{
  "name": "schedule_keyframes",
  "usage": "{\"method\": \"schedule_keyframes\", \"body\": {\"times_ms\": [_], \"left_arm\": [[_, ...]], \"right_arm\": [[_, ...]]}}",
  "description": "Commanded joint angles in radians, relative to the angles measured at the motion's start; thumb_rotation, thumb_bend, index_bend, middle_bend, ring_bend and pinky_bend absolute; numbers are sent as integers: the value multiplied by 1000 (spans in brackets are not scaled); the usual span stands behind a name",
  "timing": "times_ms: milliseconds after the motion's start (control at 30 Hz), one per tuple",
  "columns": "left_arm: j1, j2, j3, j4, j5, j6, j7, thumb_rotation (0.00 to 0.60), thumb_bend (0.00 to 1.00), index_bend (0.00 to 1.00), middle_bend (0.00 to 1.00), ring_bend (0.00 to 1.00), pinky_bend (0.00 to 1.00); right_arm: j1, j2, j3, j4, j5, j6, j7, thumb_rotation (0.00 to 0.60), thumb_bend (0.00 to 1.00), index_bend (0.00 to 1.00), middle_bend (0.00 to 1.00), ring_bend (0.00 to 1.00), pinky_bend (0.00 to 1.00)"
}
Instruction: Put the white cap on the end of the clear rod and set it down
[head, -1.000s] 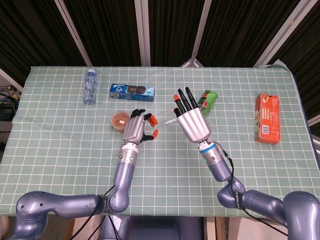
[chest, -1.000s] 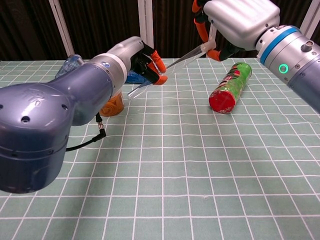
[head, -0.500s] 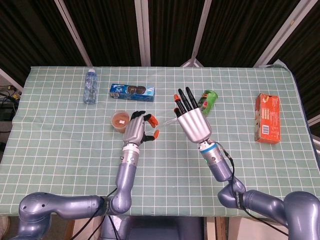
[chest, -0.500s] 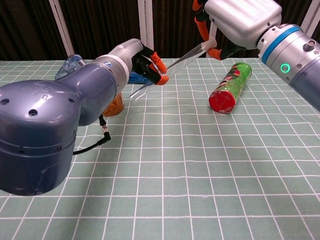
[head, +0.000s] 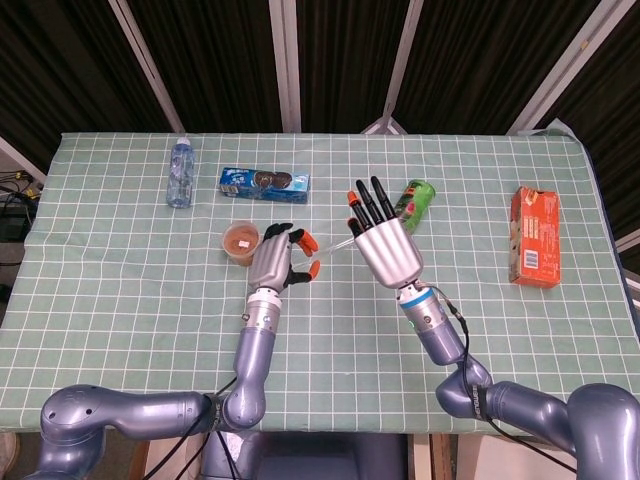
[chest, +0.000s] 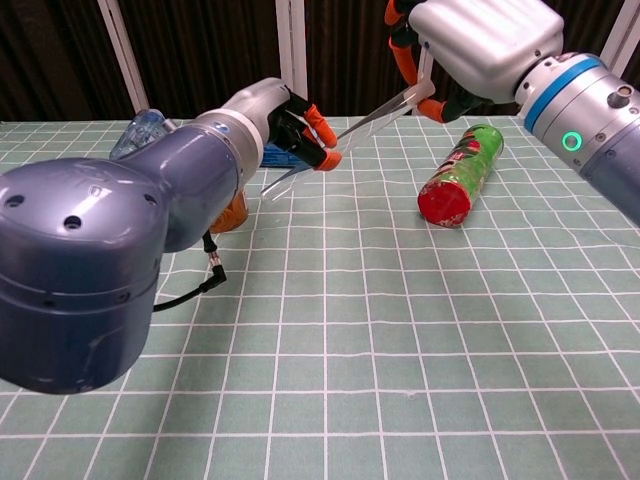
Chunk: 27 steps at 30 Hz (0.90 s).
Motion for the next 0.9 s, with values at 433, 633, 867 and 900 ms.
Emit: {"method": "schedule_keyframes", "body": {"times_ms": [433, 633, 867, 900], "left_arm": [[-9, -9, -8, 14, 8, -5, -6, 600, 643, 578, 497, 132, 0], [-6, -7, -5, 17, 22, -4, -14, 600, 644, 578, 497, 132, 0], [2, 1, 1, 9, 37, -5, -21, 600, 648, 578, 498, 139, 0], [3, 3, 1, 7, 39, -6, -22, 600, 651, 578, 498, 141, 0]], "right_arm": [[-1, -6, -1, 1, -4, 0, -2, 600, 358, 595, 228, 48, 0], [-4, -3, -1, -5, -3, 1, -7, 600, 358, 571, 227, 48, 0], [-9, 6, -1, -22, 1, -1, -22, 600, 358, 319, 177, 48, 0], [-10, 8, -1, -26, 1, -1, -24, 600, 358, 311, 174, 48, 0]]}}
